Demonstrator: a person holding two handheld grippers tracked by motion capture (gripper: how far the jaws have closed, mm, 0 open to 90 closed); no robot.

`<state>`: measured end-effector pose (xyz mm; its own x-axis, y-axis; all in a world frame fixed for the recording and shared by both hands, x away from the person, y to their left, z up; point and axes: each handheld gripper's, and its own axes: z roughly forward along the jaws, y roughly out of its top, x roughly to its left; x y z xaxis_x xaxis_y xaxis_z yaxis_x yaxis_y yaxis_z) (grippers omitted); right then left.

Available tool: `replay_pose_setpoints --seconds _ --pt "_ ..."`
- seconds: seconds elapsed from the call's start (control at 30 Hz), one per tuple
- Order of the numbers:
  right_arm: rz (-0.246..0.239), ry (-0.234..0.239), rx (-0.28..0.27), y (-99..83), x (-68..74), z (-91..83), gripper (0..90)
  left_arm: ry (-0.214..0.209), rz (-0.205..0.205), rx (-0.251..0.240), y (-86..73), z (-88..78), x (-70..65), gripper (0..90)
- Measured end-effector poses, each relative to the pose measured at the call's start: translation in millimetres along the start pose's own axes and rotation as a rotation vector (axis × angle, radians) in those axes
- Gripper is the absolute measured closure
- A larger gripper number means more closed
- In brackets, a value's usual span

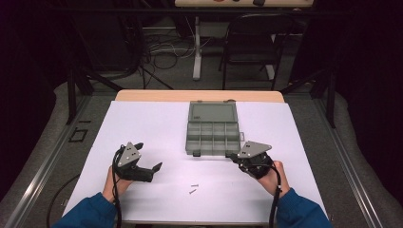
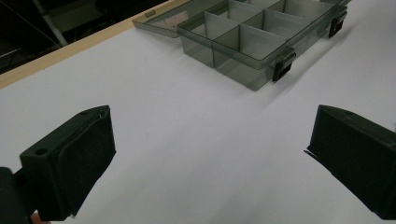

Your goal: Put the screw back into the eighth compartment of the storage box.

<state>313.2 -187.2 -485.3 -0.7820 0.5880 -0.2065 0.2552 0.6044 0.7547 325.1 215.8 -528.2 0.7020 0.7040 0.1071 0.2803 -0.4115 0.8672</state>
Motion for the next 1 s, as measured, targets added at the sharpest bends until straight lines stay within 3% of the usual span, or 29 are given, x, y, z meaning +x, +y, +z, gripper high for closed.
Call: replay_pose_setpoints --seconds 1.0 --pt "-0.001 -0.069 -0.016 16.9 -12.8 1.0 87.9 0.008 0.003 0.006 0.2 1.3 -0.3 0.3"
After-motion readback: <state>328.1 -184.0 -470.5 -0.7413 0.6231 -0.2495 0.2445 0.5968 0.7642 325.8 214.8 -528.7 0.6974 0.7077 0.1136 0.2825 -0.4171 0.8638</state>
